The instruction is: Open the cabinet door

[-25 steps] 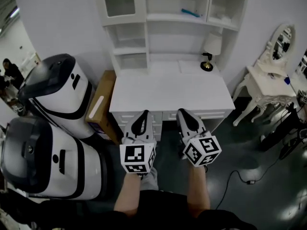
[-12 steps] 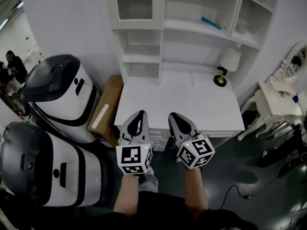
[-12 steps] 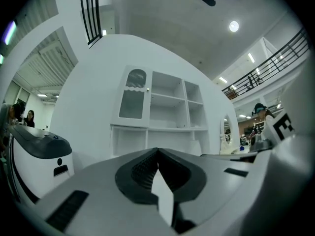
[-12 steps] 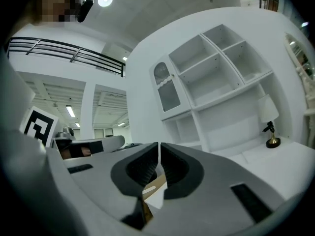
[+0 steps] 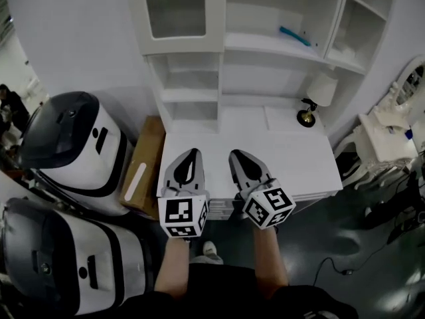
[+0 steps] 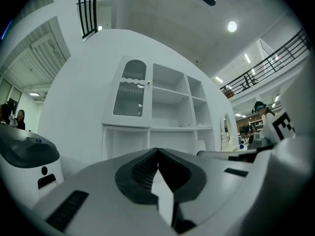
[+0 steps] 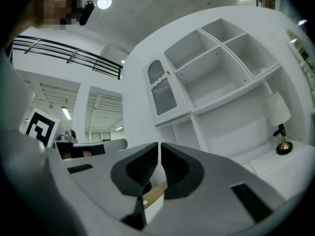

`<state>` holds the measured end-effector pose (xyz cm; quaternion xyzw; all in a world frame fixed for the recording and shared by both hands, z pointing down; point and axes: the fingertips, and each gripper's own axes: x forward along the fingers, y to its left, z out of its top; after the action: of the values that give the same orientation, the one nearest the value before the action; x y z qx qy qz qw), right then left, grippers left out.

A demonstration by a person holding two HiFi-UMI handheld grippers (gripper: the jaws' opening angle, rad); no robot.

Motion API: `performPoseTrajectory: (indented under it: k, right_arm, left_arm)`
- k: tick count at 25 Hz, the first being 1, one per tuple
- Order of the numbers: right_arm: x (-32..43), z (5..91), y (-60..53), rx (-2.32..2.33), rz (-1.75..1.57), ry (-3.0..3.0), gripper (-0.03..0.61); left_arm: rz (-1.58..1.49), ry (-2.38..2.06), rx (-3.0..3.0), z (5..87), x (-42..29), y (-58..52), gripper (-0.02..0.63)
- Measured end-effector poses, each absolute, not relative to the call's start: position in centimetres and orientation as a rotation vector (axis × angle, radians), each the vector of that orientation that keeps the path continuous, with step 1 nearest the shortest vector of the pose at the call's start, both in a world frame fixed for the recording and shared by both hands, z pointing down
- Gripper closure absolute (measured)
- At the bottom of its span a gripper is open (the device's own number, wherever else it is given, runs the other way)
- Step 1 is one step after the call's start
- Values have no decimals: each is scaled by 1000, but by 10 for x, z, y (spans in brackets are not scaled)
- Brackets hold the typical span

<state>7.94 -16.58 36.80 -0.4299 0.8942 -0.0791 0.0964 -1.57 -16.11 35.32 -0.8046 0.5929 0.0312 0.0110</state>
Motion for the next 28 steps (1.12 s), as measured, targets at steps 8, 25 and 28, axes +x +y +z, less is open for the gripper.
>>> performPoseTrajectory:
  k: [8,25,28]
  right_arm:
    - [52,349,-220,-1259,-112,2679,557]
    - [47,322,-302,-1154,-22,2717,489]
    - [53,308,-326,-1135,12,2707,475]
  left_arm:
    - [60,1885,-2371,345,-52,-200,600]
    - [103,1931,-2349,344,-57,-272,600]
    - [141,1922,-2350,333,-51,-294,600]
